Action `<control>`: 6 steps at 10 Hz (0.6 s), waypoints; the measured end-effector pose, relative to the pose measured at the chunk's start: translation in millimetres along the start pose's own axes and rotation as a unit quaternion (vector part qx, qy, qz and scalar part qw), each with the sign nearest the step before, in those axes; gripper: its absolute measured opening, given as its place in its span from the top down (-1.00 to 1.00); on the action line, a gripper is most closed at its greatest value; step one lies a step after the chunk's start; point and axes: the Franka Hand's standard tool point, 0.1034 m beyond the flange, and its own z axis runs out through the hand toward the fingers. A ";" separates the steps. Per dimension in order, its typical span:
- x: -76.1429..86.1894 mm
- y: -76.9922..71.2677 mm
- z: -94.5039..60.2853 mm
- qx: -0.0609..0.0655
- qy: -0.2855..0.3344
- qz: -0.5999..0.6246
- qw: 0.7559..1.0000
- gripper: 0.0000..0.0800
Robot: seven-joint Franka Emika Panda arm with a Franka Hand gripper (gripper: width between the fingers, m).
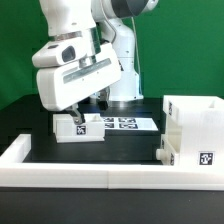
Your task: Assemble drawer
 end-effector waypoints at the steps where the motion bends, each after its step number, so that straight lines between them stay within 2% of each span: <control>1: -3.8 -4.5 -2.6 -0.002 -0.002 0.035 0.999 -0.62; 3: -13.5 -11.8 -4.6 -0.018 0.003 0.087 0.996 -0.62; 6: -12.2 -13.2 -2.8 -0.015 0.003 0.184 0.983 -0.62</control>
Offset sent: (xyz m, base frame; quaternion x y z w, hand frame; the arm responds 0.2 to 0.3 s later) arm 0.0000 0.0000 0.0000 0.0000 0.0000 0.1296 0.9916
